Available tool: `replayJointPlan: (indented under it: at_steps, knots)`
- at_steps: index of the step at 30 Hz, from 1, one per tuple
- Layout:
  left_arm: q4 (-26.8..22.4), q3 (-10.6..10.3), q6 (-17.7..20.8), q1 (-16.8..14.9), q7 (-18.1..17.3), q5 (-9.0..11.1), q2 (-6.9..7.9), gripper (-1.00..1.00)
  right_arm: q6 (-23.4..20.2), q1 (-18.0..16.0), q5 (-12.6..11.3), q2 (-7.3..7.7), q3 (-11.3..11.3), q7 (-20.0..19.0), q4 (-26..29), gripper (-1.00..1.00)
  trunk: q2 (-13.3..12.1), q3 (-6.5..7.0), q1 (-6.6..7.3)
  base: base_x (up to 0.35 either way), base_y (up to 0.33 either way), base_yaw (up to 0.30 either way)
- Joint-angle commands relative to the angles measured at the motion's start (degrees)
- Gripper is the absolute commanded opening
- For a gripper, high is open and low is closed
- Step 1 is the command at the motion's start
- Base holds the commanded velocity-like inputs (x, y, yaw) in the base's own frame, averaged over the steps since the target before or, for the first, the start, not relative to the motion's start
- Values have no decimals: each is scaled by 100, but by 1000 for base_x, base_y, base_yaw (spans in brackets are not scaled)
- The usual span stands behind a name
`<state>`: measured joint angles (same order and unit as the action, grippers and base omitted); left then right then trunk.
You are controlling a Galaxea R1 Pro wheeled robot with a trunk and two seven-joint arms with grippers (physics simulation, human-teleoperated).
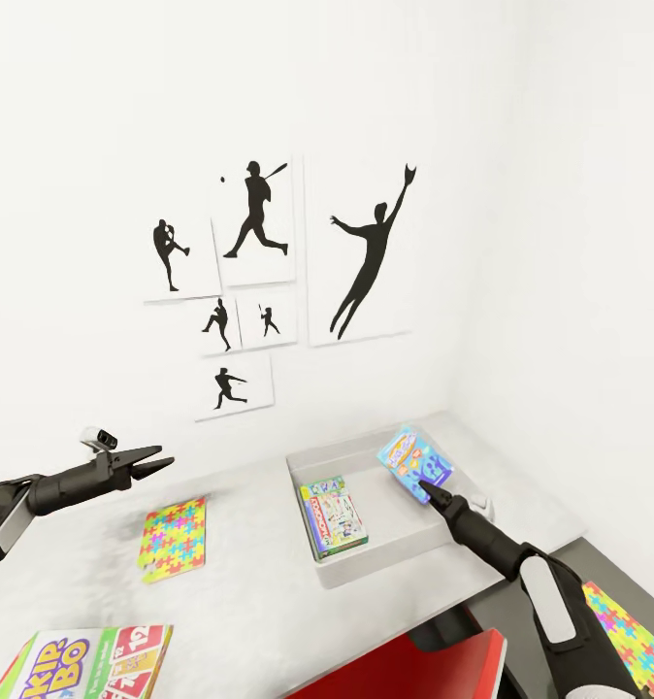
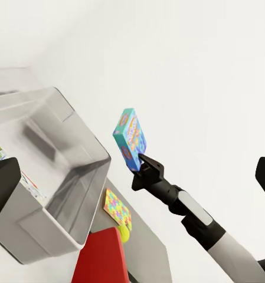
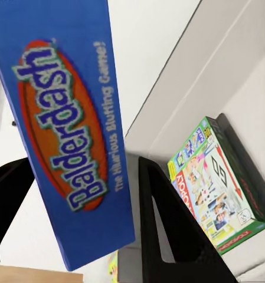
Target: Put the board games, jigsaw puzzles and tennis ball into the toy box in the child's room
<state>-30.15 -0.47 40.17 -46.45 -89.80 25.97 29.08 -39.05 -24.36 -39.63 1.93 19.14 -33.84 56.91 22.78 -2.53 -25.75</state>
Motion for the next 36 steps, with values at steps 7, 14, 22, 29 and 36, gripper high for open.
replayJointPlan:
  at_steps: [7, 14, 22, 29, 36]
  knots:
    - [0, -5, 61, -5, -20, 4, 2, 100, -49, -28, -44, -6, 11, 150, -37, -100, 14, -13, -4, 0, 0, 0]
    - [0, -5, 61, -5, -20, 4, 2, 100, -50, -35, -43, -8, 11, 236, -39, -100, 14, -13, -4, 0, 0, 0]
    - [0, -7, 61, -5, -20, 4, 2, 100, -57, -42, -53, -8, 11, 355, -40, -100, 14, -13, -4, 0, 0, 0]
    - [0, -6, 61, -5, -20, 4, 2, 100, -58, -42, -45, -8, 11, 360, -40, -100, 14, -13, -4, 0, 0, 0]
    - [0, -9, 61, -5, -20, 4, 2, 100, -65, -51, -57, -8, 17, 498, -47, -100, 14, -13, -4, 0, 0, 0]
